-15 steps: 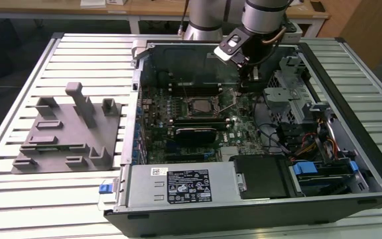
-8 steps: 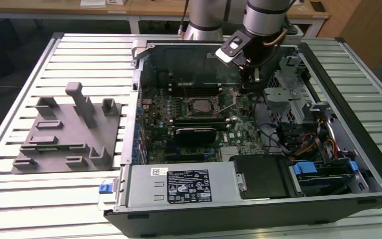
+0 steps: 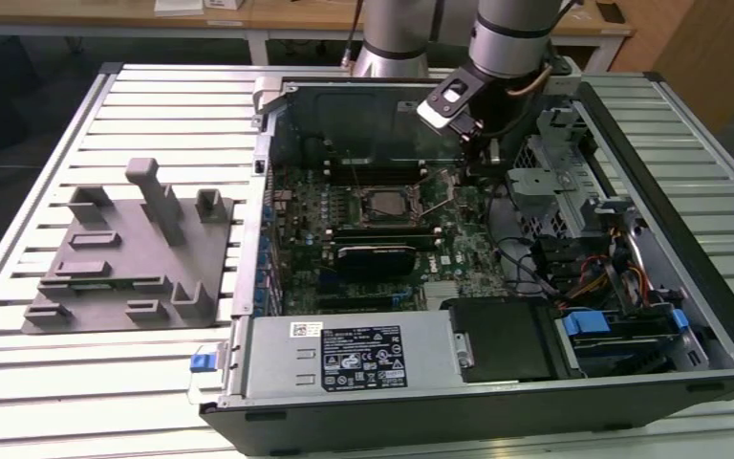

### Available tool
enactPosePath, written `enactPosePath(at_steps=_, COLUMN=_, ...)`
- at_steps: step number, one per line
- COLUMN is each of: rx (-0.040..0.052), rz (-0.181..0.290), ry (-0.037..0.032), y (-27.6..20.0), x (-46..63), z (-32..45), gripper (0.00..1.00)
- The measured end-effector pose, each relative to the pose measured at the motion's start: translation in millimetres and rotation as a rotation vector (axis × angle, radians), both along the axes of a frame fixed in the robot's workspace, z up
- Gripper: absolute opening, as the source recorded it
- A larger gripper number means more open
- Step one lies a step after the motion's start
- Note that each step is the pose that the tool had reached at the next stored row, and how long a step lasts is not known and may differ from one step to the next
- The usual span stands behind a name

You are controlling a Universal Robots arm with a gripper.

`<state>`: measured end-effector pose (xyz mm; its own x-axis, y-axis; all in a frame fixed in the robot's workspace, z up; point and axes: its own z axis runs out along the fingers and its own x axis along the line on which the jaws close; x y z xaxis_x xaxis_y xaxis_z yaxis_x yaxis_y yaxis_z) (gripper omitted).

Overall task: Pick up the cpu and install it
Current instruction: 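Close the cpu cover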

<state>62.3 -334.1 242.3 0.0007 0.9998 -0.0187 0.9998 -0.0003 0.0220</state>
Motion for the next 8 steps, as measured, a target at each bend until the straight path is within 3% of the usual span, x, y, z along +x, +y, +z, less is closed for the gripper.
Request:
enactPosePath(at_steps=4, rx=-0.0003, rz=0.0, ry=0.0074, y=0.0, x=0.2, z=-5.5, gripper=0.11)
enactPosePath(at_steps=8, rx=-0.0003, rz=0.0, ry=0.0079, y=0.0, x=-1.7, z=-7.1, gripper=0.11)
